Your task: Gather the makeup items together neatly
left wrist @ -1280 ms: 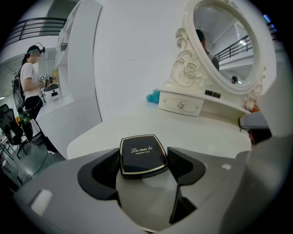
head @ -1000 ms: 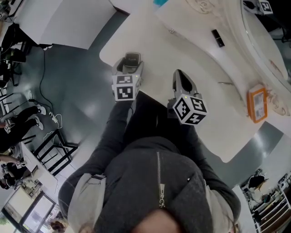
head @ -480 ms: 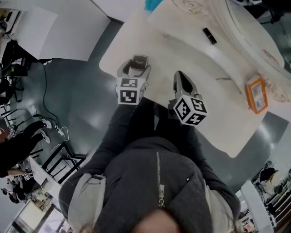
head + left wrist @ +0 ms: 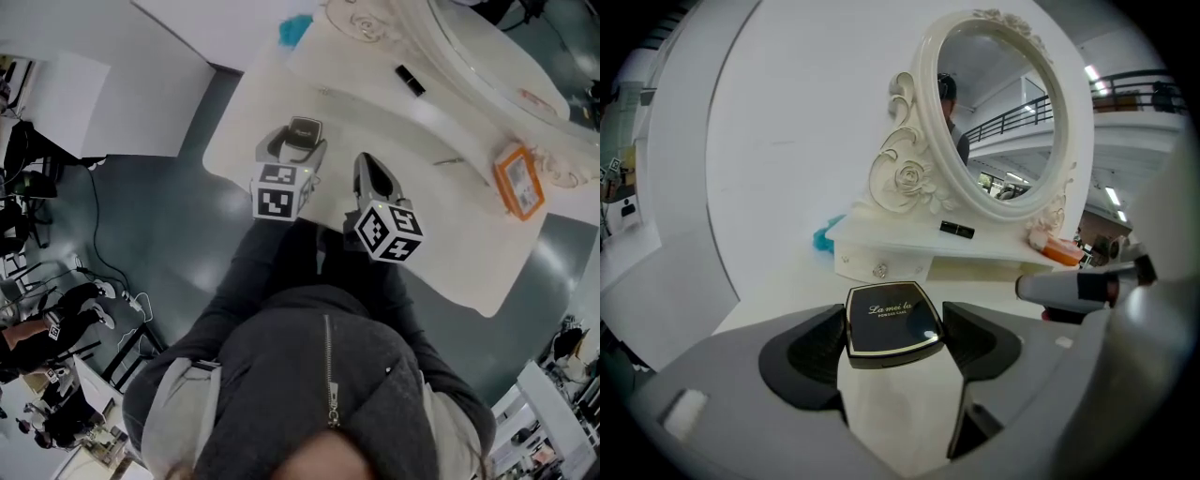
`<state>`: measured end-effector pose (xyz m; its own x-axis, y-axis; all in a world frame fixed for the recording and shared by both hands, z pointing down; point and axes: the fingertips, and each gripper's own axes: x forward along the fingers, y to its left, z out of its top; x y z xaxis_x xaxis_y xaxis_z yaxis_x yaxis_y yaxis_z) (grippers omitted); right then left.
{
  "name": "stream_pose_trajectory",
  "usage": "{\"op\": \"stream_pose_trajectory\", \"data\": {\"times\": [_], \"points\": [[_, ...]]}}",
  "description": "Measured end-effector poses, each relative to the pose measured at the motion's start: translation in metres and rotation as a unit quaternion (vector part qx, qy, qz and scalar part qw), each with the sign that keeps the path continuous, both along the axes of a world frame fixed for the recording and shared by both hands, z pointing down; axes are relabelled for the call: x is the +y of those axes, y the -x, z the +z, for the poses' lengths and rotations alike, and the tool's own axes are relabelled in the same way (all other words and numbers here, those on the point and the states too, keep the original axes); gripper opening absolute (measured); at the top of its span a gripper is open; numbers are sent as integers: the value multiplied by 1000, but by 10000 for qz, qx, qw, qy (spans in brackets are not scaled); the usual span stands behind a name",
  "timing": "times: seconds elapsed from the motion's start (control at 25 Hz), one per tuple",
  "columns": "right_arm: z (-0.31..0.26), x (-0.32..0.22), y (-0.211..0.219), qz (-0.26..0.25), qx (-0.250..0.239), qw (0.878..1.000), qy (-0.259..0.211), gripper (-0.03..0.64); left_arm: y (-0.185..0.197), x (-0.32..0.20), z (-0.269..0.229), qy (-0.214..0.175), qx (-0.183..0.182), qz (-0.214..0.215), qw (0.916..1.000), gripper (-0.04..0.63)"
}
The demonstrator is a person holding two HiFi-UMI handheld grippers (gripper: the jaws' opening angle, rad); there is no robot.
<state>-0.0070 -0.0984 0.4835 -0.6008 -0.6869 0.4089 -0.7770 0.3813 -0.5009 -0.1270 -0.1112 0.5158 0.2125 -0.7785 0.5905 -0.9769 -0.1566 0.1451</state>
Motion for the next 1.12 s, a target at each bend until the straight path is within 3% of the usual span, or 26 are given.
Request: {"op": "stream_pose_trajectory", "data": {"times": [0.6,1.12], "points": [[-19,-10,-18,608,2,9981,-121,3,-32,-43,-27,-233,7,766,9968,337],[-25,-13,-36,984,63,9951,-100,4,-55,-83,-48,-467,-13,1095,9929,337]]}}
